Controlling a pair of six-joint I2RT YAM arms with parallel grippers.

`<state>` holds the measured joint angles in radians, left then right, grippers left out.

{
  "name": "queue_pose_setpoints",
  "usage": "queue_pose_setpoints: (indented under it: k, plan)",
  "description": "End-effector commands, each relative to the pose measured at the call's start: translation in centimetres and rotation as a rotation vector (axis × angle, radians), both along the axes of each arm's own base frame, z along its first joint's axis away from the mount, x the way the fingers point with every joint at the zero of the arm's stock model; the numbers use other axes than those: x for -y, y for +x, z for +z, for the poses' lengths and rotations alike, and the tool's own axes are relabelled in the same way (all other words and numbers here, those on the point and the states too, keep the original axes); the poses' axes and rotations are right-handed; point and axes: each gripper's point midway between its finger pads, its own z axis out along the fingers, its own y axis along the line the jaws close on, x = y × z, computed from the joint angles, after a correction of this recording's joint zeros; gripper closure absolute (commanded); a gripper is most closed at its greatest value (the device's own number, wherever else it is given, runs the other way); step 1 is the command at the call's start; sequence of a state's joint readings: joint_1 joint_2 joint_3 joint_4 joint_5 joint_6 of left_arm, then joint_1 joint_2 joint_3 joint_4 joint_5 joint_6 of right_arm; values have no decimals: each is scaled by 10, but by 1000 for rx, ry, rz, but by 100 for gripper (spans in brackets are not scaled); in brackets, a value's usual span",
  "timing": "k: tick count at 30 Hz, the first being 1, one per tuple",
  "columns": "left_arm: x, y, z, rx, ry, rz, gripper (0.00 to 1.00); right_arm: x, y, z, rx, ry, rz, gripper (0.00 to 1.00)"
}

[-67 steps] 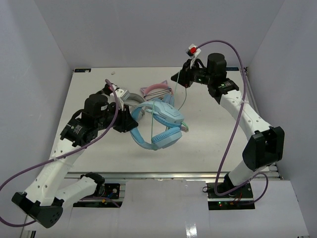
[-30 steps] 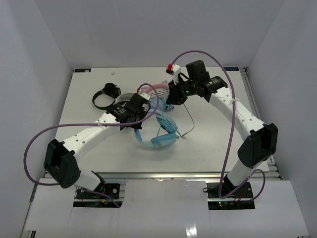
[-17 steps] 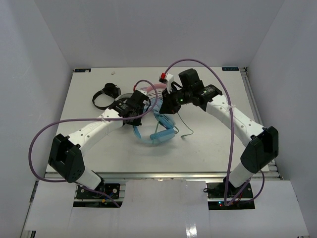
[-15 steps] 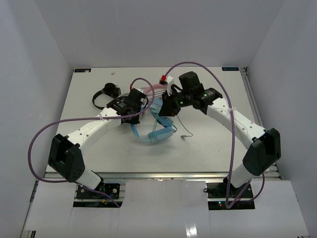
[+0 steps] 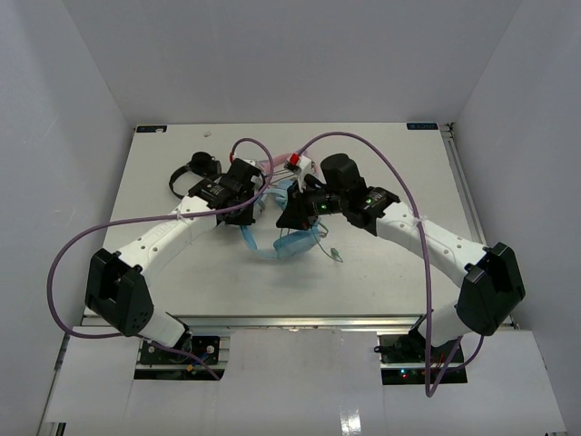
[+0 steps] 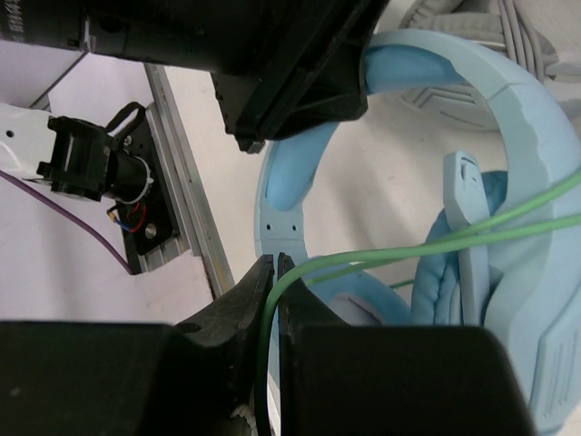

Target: Wrap the headphones

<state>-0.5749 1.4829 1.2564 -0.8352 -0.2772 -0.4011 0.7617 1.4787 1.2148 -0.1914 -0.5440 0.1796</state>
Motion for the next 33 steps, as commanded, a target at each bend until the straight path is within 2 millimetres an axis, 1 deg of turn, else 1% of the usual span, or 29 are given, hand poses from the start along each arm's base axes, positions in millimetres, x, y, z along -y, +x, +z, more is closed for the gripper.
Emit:
queue_pose_setpoints:
  k: [1, 4, 7, 10, 17, 22, 23, 25, 27, 31, 33]
  plan:
    - [9, 13, 41, 117, -141, 57, 100, -31, -12, 40, 59, 128, 67, 88]
    - [8, 13, 46, 126, -158, 63, 100, -39, -17, 36, 52, 123, 85, 87]
    - [5, 14, 50, 132, -173, 78, 100, -42, -25, 31, 53, 126, 98, 86]
    - [0, 15, 54, 137, -190, 106, 100, -41, -33, 20, 48, 114, 93, 86]
    - [-12, 16, 69, 169, -254, 164, 100, -36, -41, 10, 82, 115, 60, 83]
    - [-11, 11, 81, 190, -320, 174, 100, -33, -41, -4, 92, 108, 22, 83]
    - [-9, 10, 83, 192, -332, 171, 100, -33, -42, -9, 90, 103, 18, 84]
    - [-7, 8, 87, 193, -355, 169, 100, -32, -40, -13, 105, 95, -7, 90]
    - [-6, 6, 90, 197, -374, 170, 100, -31, -38, -18, 118, 88, -25, 92]
    - [-3, 0, 101, 212, -422, 165, 100, -28, -34, -34, 148, 47, -72, 92]
    - [-3, -1, 105, 220, -439, 168, 100, -27, -31, -38, 176, 37, -97, 92]
